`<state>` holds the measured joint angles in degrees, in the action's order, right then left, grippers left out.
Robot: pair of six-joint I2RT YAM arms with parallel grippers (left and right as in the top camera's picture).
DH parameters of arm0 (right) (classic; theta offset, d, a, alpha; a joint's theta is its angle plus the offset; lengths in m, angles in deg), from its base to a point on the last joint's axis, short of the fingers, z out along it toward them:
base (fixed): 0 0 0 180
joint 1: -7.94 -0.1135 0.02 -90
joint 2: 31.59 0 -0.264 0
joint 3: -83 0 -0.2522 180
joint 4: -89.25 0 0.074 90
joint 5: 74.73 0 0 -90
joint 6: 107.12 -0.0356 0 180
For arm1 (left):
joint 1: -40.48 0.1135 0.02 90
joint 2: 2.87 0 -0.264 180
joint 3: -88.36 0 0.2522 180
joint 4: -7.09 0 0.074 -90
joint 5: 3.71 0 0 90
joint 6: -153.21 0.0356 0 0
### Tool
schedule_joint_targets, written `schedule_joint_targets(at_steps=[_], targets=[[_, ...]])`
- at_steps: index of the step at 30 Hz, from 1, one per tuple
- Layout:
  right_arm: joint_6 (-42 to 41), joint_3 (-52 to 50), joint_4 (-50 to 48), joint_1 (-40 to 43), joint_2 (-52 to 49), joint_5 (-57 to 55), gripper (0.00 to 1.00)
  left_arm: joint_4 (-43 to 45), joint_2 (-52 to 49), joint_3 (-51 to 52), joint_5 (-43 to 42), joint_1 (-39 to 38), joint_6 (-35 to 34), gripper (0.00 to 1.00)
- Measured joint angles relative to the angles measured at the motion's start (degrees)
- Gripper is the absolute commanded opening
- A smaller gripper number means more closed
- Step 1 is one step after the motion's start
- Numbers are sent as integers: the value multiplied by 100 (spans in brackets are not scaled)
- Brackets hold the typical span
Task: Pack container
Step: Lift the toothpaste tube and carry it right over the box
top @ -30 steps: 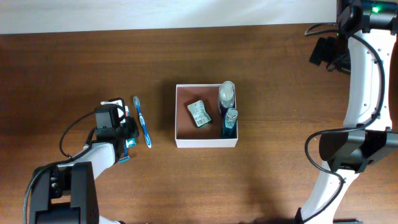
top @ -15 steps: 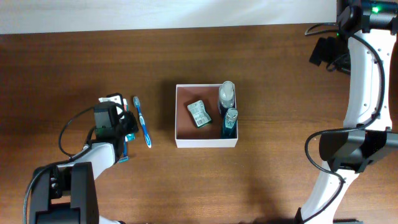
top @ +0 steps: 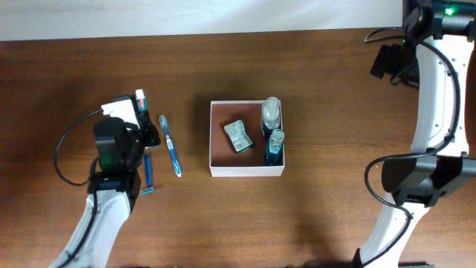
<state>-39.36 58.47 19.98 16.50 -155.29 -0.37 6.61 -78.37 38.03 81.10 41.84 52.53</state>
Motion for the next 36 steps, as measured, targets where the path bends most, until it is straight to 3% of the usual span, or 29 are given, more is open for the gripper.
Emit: schedule_joint_targets(at_steps=[14,26,36], targets=[[-2,0,0,0,0,0,98,-2347,267,-1803,-195,-1067,-122,5],[0,0,0,0,0,0,98,-2581,155,-2310,129,-2317,-542,5],[-4,0,0,0,0,0,98,-2730,-1139,-2712,225,-2940,-590,5]])
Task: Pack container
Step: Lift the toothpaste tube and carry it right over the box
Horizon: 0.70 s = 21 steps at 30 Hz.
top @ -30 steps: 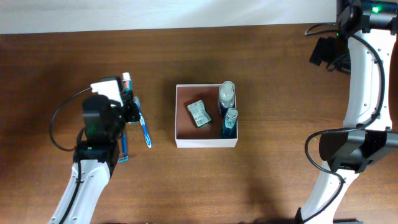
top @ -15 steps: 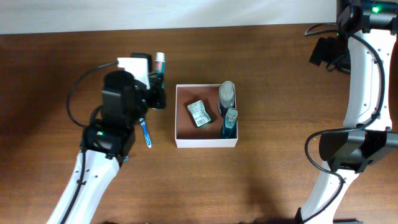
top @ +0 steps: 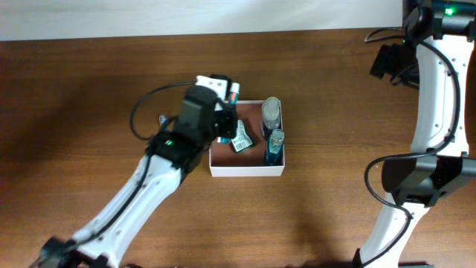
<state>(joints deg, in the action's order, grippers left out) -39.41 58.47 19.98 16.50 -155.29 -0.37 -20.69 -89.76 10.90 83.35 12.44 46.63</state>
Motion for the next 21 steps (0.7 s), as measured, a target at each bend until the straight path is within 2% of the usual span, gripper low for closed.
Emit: schedule_joint_targets(at_steps=[5,12,21], targets=[[2,0,0,0,0,0,98,-170,-463,-396,24,-9,-13,5],[2,0,0,0,0,0,98,-197,-787,-446,74,-9,-31,4],[4,0,0,0,0,0,98,-273,-1051,-446,225,-15,-428,5]])
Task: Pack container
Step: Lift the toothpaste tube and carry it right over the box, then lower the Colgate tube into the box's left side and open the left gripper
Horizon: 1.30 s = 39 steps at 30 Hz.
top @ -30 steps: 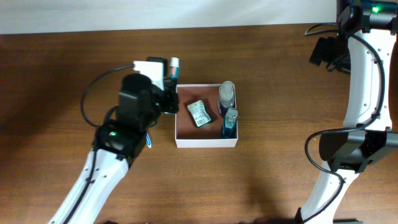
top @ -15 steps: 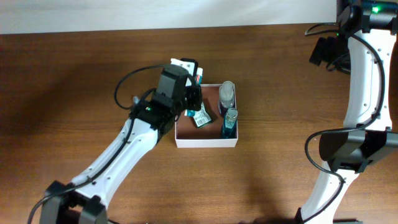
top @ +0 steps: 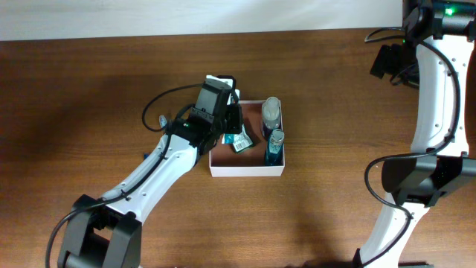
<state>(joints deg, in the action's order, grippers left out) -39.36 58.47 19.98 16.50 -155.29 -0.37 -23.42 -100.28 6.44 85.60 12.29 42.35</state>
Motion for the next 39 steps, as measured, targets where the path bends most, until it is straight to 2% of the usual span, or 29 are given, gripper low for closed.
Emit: schedule_joint_targets(at_steps=[14,23,39], targets=[[0,0,0,0,0,0,98,-72,-321,-11,391,-487,-177,7],[0,0,2,0,0,0,98,-85,-398,-11,702,-503,-289,7],[-2,0,0,0,0,0,98,-131,-992,-11,782,-546,-905,7]])
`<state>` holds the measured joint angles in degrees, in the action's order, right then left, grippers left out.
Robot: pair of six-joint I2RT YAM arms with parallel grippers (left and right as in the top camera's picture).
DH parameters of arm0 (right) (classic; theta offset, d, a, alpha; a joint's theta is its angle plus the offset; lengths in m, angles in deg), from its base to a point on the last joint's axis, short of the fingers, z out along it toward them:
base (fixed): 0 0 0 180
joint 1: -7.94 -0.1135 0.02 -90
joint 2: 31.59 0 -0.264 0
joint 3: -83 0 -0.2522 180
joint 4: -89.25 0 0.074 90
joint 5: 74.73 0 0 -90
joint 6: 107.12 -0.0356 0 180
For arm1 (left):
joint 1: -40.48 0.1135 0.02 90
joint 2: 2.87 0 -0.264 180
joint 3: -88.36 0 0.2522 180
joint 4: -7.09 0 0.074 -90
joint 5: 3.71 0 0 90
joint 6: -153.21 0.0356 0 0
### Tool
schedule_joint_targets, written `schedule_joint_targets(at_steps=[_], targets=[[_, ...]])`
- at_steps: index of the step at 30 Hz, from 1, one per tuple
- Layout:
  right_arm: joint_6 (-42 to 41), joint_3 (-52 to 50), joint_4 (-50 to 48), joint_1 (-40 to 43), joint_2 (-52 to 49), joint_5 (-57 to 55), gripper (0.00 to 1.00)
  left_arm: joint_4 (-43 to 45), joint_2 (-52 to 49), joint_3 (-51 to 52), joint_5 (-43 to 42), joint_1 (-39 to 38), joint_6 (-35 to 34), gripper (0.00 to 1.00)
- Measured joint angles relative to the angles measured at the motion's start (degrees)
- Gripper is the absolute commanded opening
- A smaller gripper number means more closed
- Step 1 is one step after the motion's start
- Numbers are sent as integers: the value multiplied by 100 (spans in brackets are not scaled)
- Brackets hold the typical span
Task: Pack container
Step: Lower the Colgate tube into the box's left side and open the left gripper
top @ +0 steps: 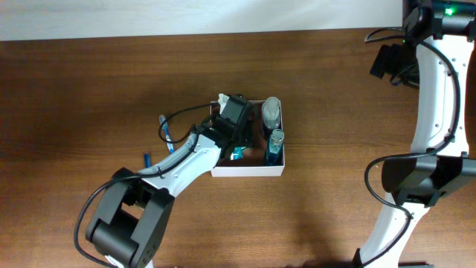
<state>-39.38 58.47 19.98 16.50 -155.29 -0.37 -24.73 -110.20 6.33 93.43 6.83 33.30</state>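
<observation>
The white box (pixel 249 171) stands mid-table. Inside it are a clear bottle (pixel 271 112), a blue bottle (pixel 275 147) and a green blister pack (pixel 237 153), which my arm mostly covers. My left gripper (pixel 236 126) is down in the box's left half. Its fingers are hidden under the wrist. The white end of a toothpaste tube (pixel 222 98) sticks out beside it at the box's far-left corner, so it appears shut on the tube. My right gripper (pixel 388 62) hangs far off at the back right; its jaws are too dark to read.
A blue toothbrush (pixel 164 128) and a blue razor (pixel 146 158) lie on the table left of the box, partly under my left arm. The right arm's base (pixel 413 179) stands at the right edge.
My left gripper has moved from the box's far-left rim to deeper inside the box, and the tube's white end has come down to the corner. The right arm has not moved.
My left gripper was at the white tube on the table's left, beside the toothbrush and razor. Then it was beside the box's far-left corner with the tube, then over the rim. Now it is low inside the box with the tube.
</observation>
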Motion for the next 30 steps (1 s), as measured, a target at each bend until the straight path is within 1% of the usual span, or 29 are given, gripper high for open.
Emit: schedule_joint_targets(at_steps=[2,3,6,21,22,24,30], targets=[[-2,0,0,0,0,0,98,0,-4,0,0,-11,-37,8],[0,0,0,0,0,0,98,2,-4,0,0,-11,-59,12],[-4,0,0,0,0,0,98,-2,-4,0,0,-11,-105,13],[-2,0,0,0,0,0,98,-2,-4,0,0,-11,-122,14],[0,0,2,0,0,0,98,-9,-4,0,0,-11,-122,15],[0,0,0,0,0,0,98,-44,-4,0,0,-11,-125,22],[2,0,0,0,0,0,98,-63,-4,0,0,-11,-140,22]])
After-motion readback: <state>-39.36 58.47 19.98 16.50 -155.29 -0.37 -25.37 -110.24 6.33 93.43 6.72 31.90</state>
